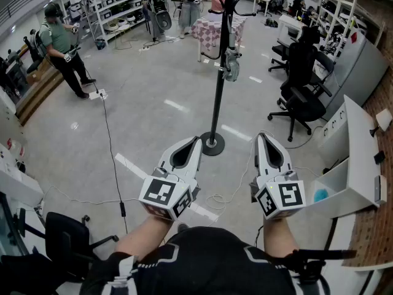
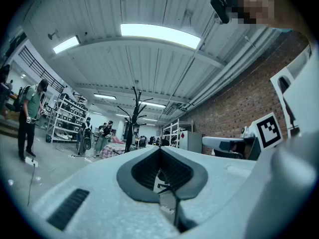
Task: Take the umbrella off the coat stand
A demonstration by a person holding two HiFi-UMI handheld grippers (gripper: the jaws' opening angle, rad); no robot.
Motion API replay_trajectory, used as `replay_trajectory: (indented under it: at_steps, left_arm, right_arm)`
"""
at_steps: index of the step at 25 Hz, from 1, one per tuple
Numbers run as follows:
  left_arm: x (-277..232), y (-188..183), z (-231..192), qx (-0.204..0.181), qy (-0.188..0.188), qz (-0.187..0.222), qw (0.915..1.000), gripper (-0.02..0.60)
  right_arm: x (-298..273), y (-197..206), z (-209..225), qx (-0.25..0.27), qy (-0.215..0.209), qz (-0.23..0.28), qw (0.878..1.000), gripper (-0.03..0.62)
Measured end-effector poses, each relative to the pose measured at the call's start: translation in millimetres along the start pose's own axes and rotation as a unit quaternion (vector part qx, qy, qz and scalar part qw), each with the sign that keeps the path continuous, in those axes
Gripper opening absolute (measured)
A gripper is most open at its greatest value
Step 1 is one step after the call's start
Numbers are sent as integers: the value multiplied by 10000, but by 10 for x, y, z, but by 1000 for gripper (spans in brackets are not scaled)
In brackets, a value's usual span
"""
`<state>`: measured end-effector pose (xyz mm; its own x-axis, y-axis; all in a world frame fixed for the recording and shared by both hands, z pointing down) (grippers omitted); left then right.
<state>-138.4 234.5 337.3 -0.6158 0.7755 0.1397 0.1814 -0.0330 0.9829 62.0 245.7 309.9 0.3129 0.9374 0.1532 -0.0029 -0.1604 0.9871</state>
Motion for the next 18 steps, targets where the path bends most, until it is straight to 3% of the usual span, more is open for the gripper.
replay_trajectory:
  at_steps: [18]
  left_arm:
    - [-2, -58, -130, 45, 89, 44, 9999, 9]
  right_arm:
    - [-121, 19, -54, -216, 1, 61, 9997, 2]
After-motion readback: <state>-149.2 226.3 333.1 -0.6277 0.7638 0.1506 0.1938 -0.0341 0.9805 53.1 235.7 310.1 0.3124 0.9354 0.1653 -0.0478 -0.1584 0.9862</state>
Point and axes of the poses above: the fingertips, and each gripper's own axes: x backward along the fingers, z to its right, y out of its underside, the point moved 5 cm from there along x, backward along the fingers, and after that the axes turned 3 degrees about y, right-handed, at the moved point
